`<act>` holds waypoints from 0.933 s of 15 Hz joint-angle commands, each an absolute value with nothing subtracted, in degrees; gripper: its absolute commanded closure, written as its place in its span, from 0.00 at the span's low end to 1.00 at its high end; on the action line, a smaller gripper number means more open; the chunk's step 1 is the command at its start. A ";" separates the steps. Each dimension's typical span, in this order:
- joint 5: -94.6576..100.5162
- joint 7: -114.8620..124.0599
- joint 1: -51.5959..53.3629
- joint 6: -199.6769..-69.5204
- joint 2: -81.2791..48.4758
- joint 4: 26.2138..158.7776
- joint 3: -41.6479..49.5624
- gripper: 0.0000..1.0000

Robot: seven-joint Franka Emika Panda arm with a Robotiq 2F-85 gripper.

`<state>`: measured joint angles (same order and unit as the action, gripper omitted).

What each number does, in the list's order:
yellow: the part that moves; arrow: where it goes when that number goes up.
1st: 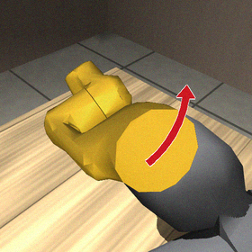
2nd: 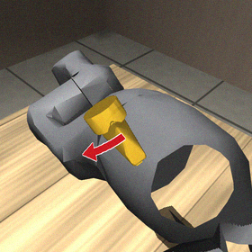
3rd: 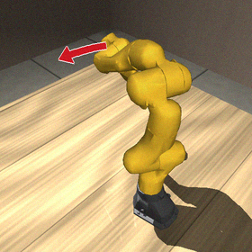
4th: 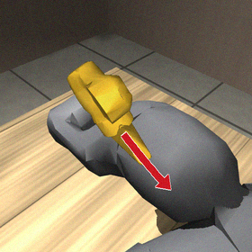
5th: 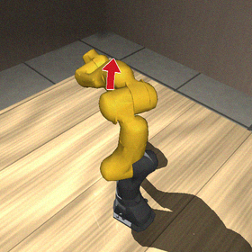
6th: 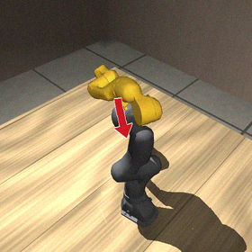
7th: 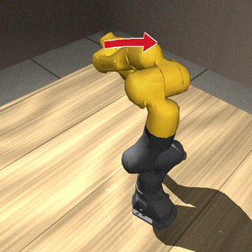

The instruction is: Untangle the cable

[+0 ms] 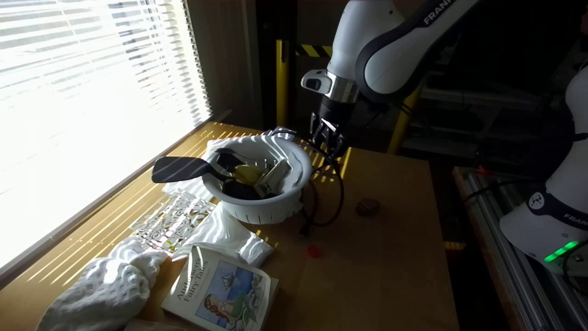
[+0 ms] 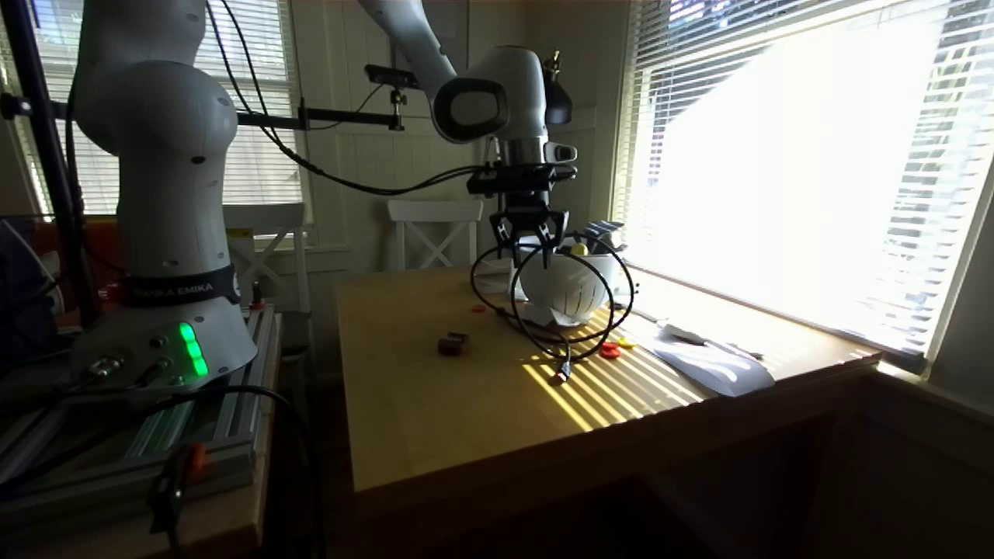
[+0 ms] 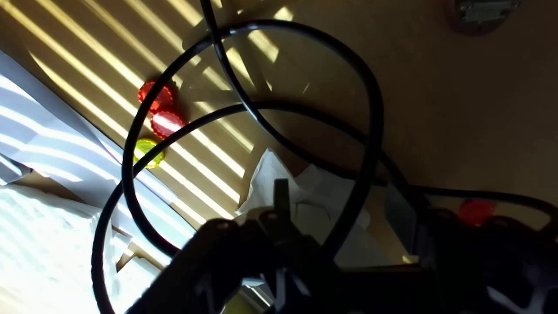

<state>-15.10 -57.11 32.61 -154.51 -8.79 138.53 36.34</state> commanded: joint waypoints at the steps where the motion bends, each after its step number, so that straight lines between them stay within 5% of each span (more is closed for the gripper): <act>1: -21.51 -61.31 30.34 -151.41 -14.77 133.53 33.44 0.72; 2: -15.77 -56.55 20.53 -151.52 -13.44 133.57 24.07 0.78; 4: -7.11 -51.71 14.33 -151.77 -9.82 135.25 19.40 0.92; 5: -4.95 -52.30 22.63 -150.75 -7.42 137.35 28.88 0.98; 10: 15.72 -47.17 21.33 -146.63 4.91 141.99 33.54 0.99; 11: 20.31 -46.04 10.82 -145.39 8.27 142.79 23.75 0.99; 14: 21.57 -50.94 4.93 -144.90 17.07 147.06 17.42 0.99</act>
<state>18.59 -48.38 11.37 -146.17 6.02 141.10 24.15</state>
